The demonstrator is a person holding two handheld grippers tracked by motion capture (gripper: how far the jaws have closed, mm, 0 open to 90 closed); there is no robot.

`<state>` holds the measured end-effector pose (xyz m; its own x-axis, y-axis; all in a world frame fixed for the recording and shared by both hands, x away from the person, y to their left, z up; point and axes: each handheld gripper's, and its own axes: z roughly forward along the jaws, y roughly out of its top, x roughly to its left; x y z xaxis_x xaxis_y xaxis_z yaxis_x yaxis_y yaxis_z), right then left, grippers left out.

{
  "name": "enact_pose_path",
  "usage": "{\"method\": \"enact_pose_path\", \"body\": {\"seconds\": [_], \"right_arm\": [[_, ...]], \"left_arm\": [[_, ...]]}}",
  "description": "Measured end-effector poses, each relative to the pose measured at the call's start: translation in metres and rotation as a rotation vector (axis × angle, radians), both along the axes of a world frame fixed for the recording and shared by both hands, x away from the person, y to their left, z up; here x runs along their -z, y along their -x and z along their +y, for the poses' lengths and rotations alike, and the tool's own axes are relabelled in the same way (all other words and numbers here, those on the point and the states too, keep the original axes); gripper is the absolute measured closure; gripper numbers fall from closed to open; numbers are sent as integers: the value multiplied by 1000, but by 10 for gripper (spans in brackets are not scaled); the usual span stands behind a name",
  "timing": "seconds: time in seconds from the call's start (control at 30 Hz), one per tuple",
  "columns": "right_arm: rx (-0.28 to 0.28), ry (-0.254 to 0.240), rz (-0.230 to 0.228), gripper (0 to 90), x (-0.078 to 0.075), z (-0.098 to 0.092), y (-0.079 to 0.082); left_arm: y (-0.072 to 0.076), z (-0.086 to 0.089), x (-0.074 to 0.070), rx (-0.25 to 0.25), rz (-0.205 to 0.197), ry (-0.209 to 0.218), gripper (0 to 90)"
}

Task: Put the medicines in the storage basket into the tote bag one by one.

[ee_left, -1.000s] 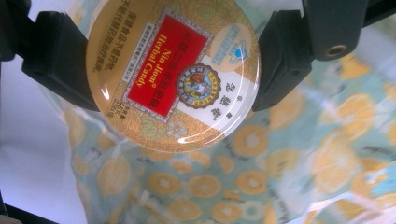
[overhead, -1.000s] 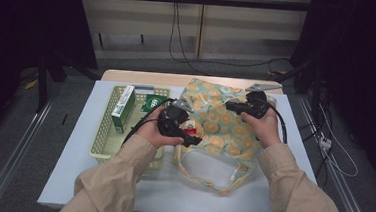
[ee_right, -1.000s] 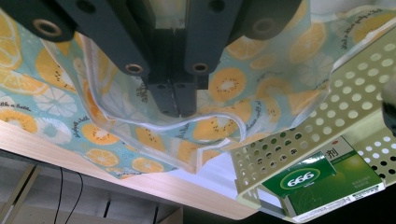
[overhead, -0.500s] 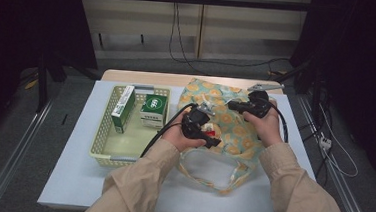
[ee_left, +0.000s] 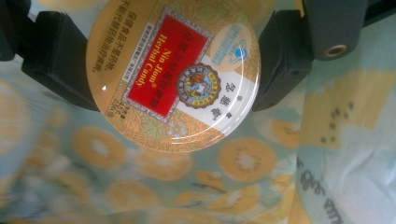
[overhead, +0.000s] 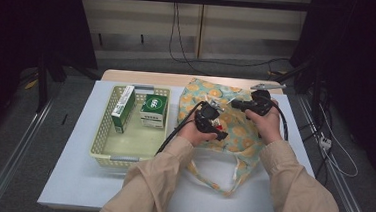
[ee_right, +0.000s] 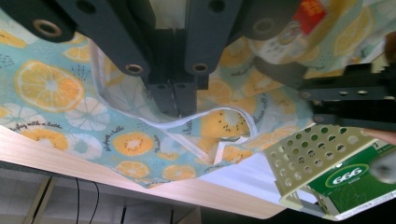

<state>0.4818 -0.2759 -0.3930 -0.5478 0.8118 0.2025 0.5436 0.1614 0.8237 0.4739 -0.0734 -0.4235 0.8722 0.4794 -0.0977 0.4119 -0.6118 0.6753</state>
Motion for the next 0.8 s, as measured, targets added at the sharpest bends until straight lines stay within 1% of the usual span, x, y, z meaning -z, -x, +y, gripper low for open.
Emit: {"method": "enact_pose_path", "body": {"seconds": [0.03, 0.07, 0.1, 0.13, 0.17, 0.2, 0.23, 0.27, 0.3, 0.33, 0.37, 0.4, 0.43, 0.47, 0.5, 0.53, 0.57, 0.63, 0.67, 0.7, 0.73, 0.8], "right_arm": [[-2, -1, 3, 900, 0, 0, -1], [-2, -3, -2, 900, 0, 0, -2], [-2, -3, 0, 900, 0, -1, -3], [-3, 0, 3, 900, -1, -1, -4], [-5, -1, 0, 900, -1, -1, -5], [-4, -1, 1, 900, -2, -1, -6], [-5, 4, 1, 900, -2, -2, -6], [-4, 1, -1, 900, -3, -2, -7], [-3, -1, 1, 900, -3, -2, -7], [-4, -1, 3, 900, -3, -3, -7], [-5, 5, 4, 900, -2, -3, -7], [-5, 6, 6, 900, -2, -3, -6], [-5, 7, 5, 900, -2, -4, -6], [-5, 7, 3, 900, -2, -4, -5], [-5, 9, 3, 900, -3, -4, -4], [-4, 9, -2, 900, -4, -4, -2], [-3, 7, -2, 900, -5, -4, -1], [-6, 7, -7, 900, -7, -2, 1], [-8, 6, -12, 900, -9, -1, 2], [-9, 11, -13, 900, -10, 0, 3], [-10, 12, -15, 900, -11, 1, 4], [-13, 12, -20, 900, -12, 2, 5]], "left_arm": [[-4, -2, 1, 11, -8, -12, 204], [-6, -5, 1, -14, -23, -32, 204], [-11, -7, 2, -7, -10, -11, 204], [-14, -9, 2, -24, -25, -40, 203], [-18, -10, 4, -4, -7, -17, 203], [-20, -12, 5, -29, -27, -8, 202], [-23, -12, 6, -20, -41, -15, 201], [-25, -13, 7, -31, -49, 3, 199], [-26, -13, 7, -39, -54, 16, 181], [-26, -13, 7, -54, -53, 35, 143], [-26, -12, 6, -64, -54, 31, 138], [-24, -12, 5, -64, -50, 36, 135], [-23, -12, 4, -54, -48, 25, 124], [-21, -11, 1, -37, -48, -3, 123], [-18, -10, -1, -17, -48, -10, 125], [-15, -8, -3, -11, -51, -13, 135], [-12, -7, -5, 1, -42, -3, 149], [-4, -3, -7, 1, -30, 3, 175], [-1, -1, -9, 14, -26, -10, 200], [3, 1, -8, 14, -27, -6, 237], [7, 3, -8, 14, -28, -6, 296], [12, 7, -6, 12, -25, -25, 416]]}}
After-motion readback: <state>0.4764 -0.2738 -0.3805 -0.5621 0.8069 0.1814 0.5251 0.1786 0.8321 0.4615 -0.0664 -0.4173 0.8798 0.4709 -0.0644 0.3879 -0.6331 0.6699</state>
